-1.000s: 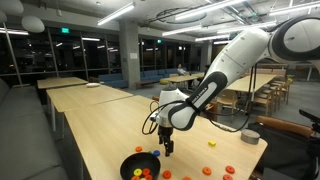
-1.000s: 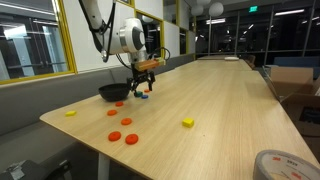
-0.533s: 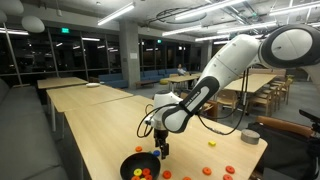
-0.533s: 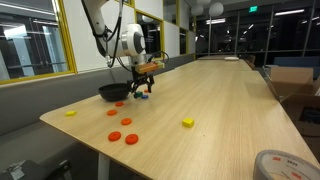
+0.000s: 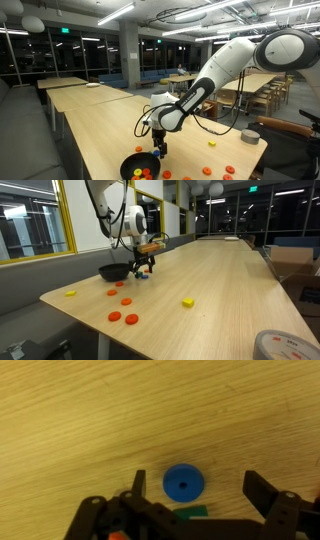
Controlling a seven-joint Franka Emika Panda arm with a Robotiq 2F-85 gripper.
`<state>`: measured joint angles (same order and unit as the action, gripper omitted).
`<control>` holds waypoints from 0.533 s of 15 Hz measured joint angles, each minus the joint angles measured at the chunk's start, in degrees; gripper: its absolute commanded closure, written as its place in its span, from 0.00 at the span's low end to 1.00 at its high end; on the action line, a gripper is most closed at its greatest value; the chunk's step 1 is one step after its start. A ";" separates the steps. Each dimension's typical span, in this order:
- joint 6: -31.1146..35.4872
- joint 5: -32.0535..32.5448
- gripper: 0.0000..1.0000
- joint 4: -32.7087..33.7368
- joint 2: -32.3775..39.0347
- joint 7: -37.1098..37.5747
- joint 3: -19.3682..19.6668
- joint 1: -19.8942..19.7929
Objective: Put the round yellow, orange, blue blocks and another orange block in the black bowl respectively
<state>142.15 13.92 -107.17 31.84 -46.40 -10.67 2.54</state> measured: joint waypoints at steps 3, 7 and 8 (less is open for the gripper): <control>-0.45 0.00 0.00 1.20 0.83 -0.77 0.02 -0.12; -0.47 -0.05 0.00 2.32 1.79 -1.69 0.02 -0.40; -0.47 -0.05 0.00 2.52 1.94 -1.91 0.02 -0.47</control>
<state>141.67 13.87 -104.65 33.77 -48.30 -10.65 2.07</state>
